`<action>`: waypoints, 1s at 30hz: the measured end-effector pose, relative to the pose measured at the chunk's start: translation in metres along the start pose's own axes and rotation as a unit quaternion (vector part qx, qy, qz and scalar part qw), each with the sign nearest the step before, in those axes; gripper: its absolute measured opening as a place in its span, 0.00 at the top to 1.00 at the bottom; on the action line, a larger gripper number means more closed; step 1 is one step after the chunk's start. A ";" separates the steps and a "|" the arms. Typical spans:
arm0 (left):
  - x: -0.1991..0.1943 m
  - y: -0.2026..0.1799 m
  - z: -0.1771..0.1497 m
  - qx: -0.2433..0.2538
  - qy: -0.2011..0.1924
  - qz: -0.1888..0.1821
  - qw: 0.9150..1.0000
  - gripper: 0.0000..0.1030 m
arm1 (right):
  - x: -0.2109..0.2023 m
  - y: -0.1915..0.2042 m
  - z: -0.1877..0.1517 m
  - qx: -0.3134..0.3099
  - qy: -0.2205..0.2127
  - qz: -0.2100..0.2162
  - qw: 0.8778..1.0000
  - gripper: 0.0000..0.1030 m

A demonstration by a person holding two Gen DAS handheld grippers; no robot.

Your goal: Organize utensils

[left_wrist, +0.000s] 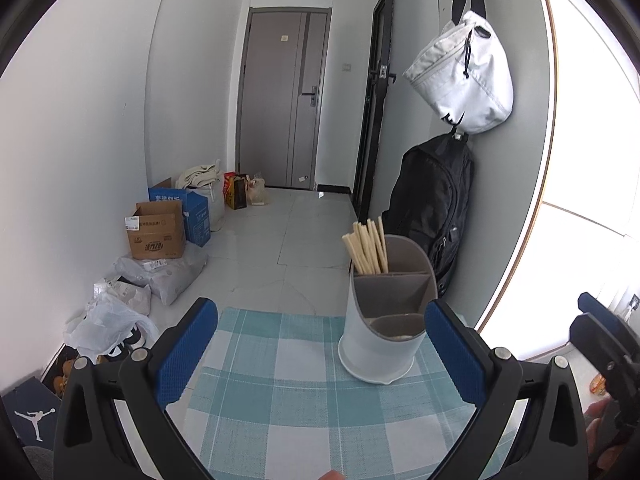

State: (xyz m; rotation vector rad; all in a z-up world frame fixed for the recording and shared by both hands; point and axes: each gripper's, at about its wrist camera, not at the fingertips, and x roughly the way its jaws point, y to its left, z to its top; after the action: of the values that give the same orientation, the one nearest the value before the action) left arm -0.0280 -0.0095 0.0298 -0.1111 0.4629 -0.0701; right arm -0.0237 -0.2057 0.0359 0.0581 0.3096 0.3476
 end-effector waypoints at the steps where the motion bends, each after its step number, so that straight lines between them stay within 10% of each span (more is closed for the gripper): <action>1: 0.003 0.001 -0.002 -0.001 0.003 0.002 1.000 0.02 | 0.002 0.002 -0.002 -0.006 0.000 -0.004 1.000 0.00; 30: 0.008 0.004 -0.008 0.001 0.021 0.014 1.000 0.02 | 0.008 0.004 -0.007 -0.006 -0.005 -0.001 1.000 0.00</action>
State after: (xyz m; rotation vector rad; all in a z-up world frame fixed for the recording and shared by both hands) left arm -0.0245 -0.0071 0.0189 -0.1010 0.5070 -0.0450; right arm -0.0201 -0.1996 0.0274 0.0469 0.2983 0.3470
